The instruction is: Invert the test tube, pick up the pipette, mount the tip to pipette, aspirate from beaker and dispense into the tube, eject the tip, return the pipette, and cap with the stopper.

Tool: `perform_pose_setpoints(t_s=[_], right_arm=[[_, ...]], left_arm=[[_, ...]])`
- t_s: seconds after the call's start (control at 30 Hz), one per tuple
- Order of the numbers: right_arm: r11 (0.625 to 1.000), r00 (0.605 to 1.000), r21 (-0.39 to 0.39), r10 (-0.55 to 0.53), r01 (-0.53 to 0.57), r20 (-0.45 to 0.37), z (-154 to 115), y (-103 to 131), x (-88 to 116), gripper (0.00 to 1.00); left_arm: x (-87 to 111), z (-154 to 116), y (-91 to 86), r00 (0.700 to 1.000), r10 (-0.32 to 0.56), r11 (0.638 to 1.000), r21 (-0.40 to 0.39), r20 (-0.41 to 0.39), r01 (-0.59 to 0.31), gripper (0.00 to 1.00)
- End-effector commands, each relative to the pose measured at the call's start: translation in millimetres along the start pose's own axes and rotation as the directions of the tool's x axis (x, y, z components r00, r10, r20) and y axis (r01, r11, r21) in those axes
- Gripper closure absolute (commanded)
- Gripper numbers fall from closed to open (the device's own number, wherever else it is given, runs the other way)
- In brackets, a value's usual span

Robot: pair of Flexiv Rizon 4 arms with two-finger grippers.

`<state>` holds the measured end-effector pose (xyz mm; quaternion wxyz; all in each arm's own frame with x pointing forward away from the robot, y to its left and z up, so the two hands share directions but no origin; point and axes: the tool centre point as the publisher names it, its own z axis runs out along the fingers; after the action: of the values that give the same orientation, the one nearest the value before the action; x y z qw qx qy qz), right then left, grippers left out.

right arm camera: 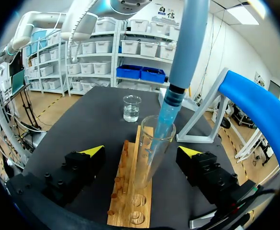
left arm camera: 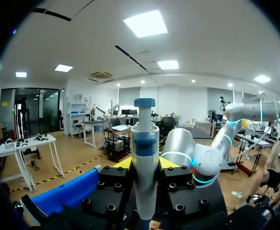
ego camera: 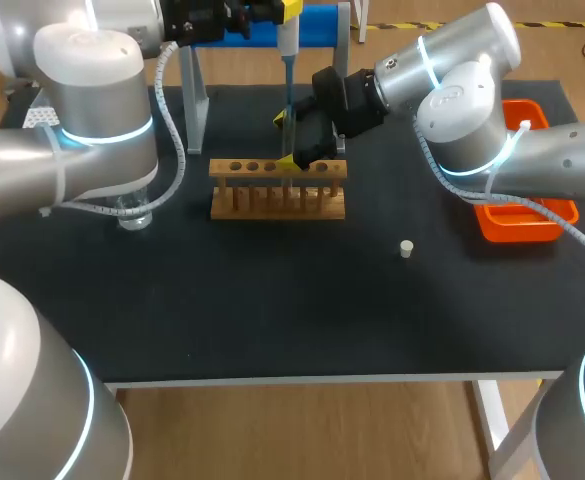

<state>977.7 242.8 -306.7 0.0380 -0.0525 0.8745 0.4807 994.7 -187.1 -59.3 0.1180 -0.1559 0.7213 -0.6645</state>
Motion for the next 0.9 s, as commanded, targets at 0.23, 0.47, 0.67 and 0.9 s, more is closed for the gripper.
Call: perform_pose_setpoints(t_s=[0.23,0.47,0.67,0.9], right_arm=[[1.000,1.000,0.004,0.001,-0.001,-0.002,-1.6,0.7,0.2,0.00],[1.000,1.000,0.004,0.001,-0.001,-0.002,-1.6,0.7,0.2,0.00],[1.000,1.000,0.004,0.001,-0.001,-0.002,-1.6,0.7,0.2,0.00],[1.000,1.000,0.004,0.001,-0.001,-0.002,-1.6,0.7,0.2,0.00]], left_arm=[[5.0,-0.7,2.5,1.000,0.011,1.000,0.006,0.008,-0.011,1.00],[9.7,-0.5,3.5,0.999,0.038,0.999,0.014,0.007,-0.038,1.00],[12.9,-0.2,4.4,0.998,0.056,0.998,0.027,0.001,-0.056,1.00],[15.1,1.4,7.3,0.997,0.073,0.997,0.016,-0.004,-0.073,1.00]])
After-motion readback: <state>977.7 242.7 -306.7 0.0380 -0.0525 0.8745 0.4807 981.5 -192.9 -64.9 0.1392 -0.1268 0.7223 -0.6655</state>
